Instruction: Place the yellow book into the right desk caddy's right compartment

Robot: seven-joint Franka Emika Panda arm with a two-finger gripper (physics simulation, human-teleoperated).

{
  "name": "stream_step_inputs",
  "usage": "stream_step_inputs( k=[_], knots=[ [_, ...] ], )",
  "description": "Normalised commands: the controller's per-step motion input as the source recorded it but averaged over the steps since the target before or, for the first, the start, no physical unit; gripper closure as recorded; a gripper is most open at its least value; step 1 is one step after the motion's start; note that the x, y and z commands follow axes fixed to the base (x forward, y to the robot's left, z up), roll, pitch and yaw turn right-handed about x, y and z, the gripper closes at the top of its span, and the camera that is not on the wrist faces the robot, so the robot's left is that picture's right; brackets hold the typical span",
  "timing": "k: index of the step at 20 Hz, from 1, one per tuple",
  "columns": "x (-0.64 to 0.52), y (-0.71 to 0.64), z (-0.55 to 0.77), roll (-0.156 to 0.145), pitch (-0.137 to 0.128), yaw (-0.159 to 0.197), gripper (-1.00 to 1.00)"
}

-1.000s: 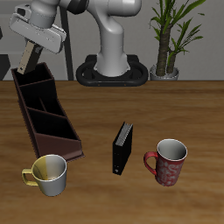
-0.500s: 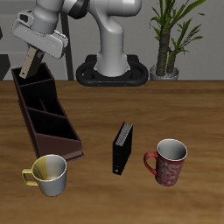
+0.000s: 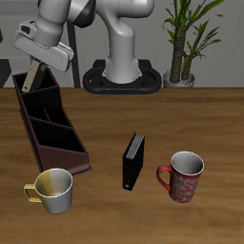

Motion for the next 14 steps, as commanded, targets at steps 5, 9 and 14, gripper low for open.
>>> stream_step_inputs(
  k=[5,9,14],
  knots=[
    [0.1,0.02,-0.33,0.004,0.045,0.008,1.0],
    [0.15,-0.07,-0.52,-0.014,0.08,0.002,1.0],
    [0.05,-0.12,-0.3,-0.026,0.039,-0.015,1.0]
  ],
)
